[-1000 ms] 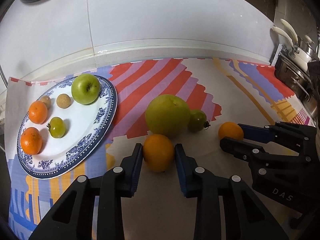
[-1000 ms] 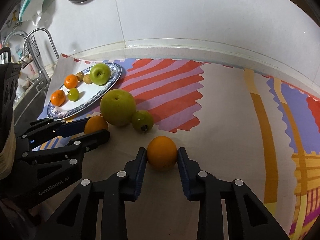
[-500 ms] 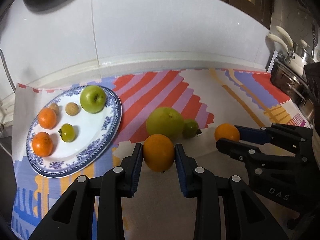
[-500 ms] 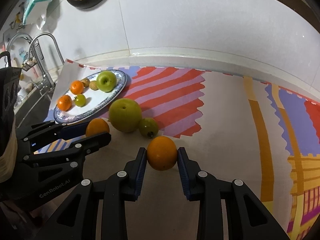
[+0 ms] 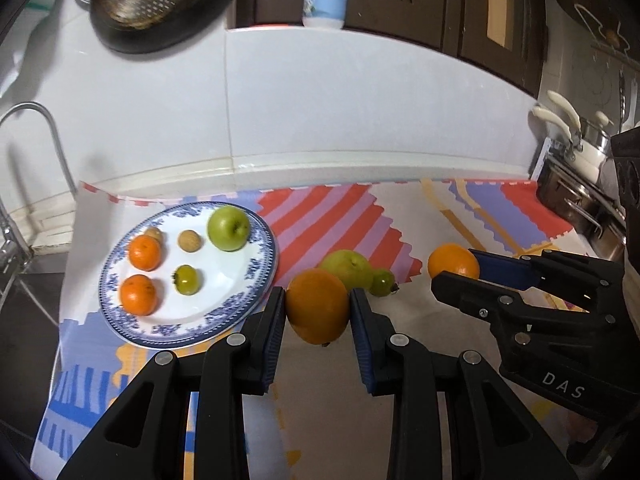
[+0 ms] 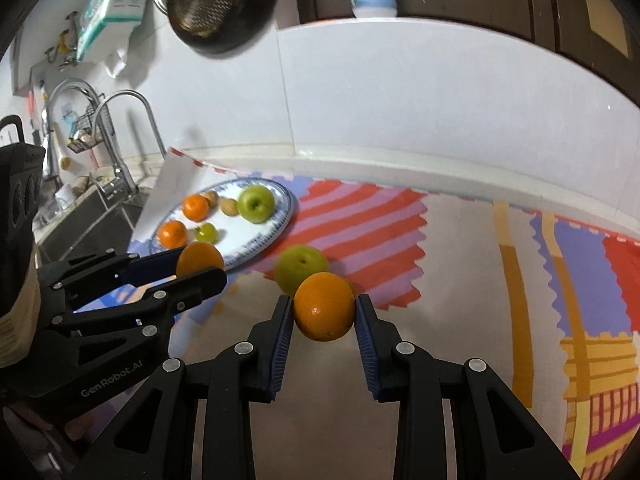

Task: Organize fruits
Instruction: 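Carry both oranges to the plate with both grippers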

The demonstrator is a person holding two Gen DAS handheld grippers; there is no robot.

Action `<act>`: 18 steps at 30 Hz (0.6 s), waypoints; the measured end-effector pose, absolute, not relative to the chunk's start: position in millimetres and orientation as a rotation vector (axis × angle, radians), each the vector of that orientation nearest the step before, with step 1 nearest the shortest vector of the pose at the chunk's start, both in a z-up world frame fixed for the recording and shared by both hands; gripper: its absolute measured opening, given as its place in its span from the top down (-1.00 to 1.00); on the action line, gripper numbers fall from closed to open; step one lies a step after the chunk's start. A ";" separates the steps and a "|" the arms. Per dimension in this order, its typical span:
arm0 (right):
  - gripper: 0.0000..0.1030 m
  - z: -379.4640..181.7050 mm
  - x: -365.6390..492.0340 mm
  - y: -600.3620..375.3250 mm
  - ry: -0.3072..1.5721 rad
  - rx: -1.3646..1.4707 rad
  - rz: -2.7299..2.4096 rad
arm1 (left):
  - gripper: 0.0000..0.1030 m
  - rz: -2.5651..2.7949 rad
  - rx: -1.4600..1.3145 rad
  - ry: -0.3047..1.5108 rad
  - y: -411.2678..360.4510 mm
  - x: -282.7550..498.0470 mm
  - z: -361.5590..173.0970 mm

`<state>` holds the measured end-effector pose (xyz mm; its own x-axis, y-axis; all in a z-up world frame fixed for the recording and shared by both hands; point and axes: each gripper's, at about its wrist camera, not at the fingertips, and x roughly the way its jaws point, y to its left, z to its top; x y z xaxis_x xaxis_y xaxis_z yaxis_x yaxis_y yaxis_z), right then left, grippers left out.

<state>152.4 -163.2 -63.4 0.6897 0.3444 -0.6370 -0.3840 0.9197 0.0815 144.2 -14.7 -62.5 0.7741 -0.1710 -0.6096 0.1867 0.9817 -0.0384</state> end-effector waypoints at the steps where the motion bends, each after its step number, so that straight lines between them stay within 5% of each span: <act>1: 0.37 -61.1 150.4 -161.4 0.693 -0.062 0.411 | 0.37 -0.189 0.022 0.654 -12.6 142.4 -60.5; 18: 0.37 -26.3 144.4 -100.6 0.602 -0.079 0.501 | 0.37 -0.085 0.029 0.574 51.0 129.6 -25.6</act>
<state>144.4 -100.6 -26.3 0.7087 0.4286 -0.5603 -0.4735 0.8778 0.0725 129.6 51.0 -25.6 0.8366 -0.0718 -0.5431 0.0880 0.9961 0.0038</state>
